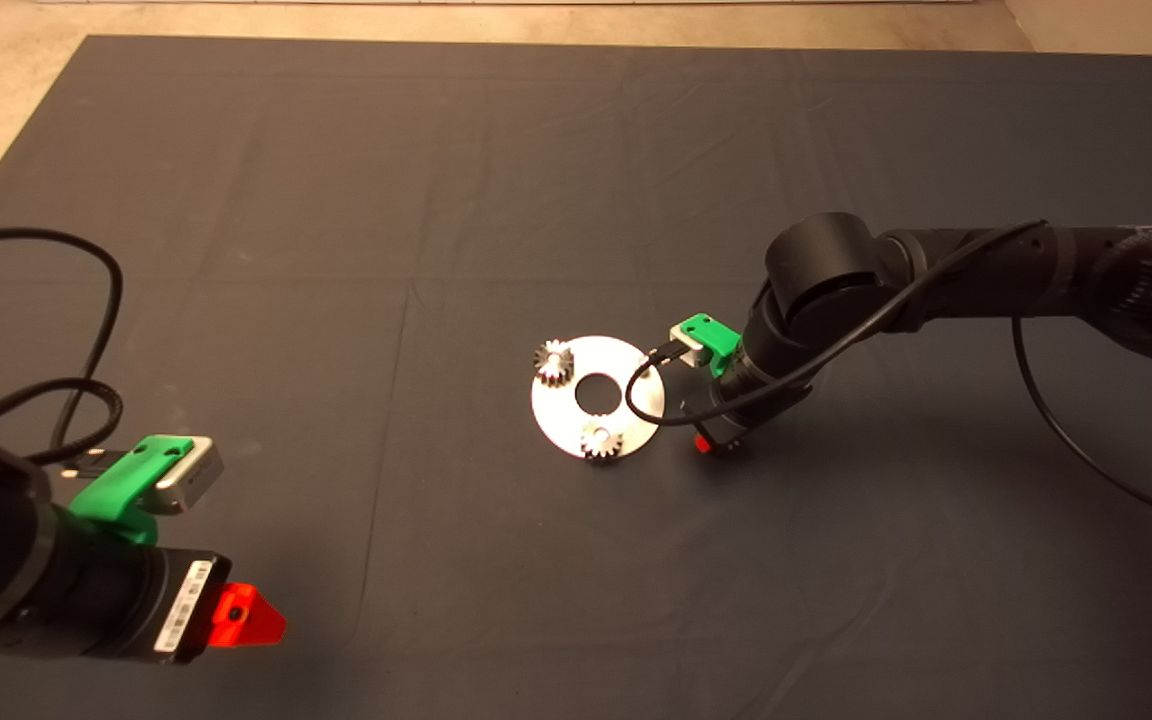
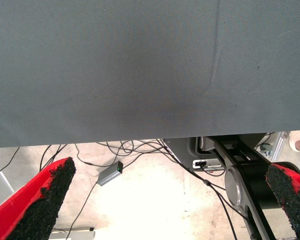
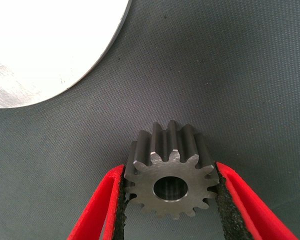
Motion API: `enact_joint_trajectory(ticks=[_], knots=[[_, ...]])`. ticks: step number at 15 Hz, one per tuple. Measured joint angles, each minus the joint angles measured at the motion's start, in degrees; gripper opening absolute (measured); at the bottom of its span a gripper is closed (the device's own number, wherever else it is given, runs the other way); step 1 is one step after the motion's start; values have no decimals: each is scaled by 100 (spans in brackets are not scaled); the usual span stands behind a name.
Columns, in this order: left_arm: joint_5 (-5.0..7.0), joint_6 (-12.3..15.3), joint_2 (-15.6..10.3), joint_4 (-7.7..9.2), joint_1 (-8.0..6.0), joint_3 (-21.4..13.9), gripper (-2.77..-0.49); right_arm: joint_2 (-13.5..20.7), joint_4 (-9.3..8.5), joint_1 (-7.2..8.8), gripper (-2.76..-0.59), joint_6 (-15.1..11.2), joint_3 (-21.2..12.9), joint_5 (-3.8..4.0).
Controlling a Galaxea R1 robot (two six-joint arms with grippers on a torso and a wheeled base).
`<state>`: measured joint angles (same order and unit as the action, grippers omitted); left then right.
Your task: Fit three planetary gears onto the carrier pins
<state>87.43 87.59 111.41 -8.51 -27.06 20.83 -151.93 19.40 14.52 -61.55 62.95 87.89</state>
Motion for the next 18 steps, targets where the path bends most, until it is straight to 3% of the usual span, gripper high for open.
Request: enact_joint_trajectory(ticks=[5, 10, 15, 18], knots=[[-2, 0, 0, 60, 0, 0, -49, -20, -53, 30, -229, -7, 17, -2], [0, 0, 0, 123, 0, -26, -49, -145, -218, 493, -229, -7, 112, -21], [-2, 0, 0, 129, 0, -26, -49, -292, -350, 579, -229, 0, 361, -2], [0, 0, 0, 217, 0, -26, -49, -550, -366, 664, -229, 132, 733, -11]])
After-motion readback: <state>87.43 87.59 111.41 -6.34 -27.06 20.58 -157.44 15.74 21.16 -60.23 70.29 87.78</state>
